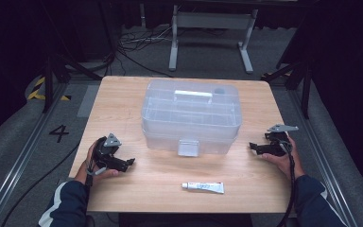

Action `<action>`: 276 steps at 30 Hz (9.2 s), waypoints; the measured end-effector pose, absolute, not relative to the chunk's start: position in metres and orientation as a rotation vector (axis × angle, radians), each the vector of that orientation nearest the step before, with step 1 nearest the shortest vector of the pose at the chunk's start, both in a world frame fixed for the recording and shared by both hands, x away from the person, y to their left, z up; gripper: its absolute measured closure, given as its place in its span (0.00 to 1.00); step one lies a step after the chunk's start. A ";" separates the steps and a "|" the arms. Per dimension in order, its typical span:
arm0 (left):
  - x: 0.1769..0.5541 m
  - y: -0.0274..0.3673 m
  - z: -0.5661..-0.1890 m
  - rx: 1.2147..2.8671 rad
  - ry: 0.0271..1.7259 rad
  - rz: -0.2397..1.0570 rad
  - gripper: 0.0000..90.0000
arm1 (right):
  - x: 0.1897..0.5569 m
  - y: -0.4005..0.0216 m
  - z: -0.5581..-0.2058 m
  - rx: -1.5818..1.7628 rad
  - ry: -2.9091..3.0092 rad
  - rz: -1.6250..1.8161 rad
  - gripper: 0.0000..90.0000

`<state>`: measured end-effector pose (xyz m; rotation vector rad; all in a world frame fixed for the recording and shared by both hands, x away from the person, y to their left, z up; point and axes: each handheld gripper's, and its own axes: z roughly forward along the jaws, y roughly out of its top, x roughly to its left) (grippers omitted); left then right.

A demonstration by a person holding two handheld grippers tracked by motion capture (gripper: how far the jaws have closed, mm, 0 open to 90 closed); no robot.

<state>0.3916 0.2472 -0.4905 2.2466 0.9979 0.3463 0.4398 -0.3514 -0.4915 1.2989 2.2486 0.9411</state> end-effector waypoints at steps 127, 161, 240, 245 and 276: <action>0.425 0.192 -0.435 2.129 0.716 0.307 0.33 | 0.496 -0.163 -0.293 0.655 2.566 0.935 0.85; 0.408 0.203 -0.413 1.978 0.742 0.454 1.00 | 0.514 -0.161 -0.274 0.736 2.552 0.901 0.80; 0.398 0.192 -0.395 1.980 0.648 0.510 0.87 | 0.410 -0.285 -0.390 0.558 1.997 1.199 0.66; 0.394 0.189 -0.396 1.992 0.642 0.506 0.71 | 0.409 -0.285 -0.388 0.557 1.953 1.218 0.69; 0.394 0.179 -0.412 2.053 0.662 0.500 0.44 | 0.412 -0.268 -0.374 0.540 1.764 1.190 0.79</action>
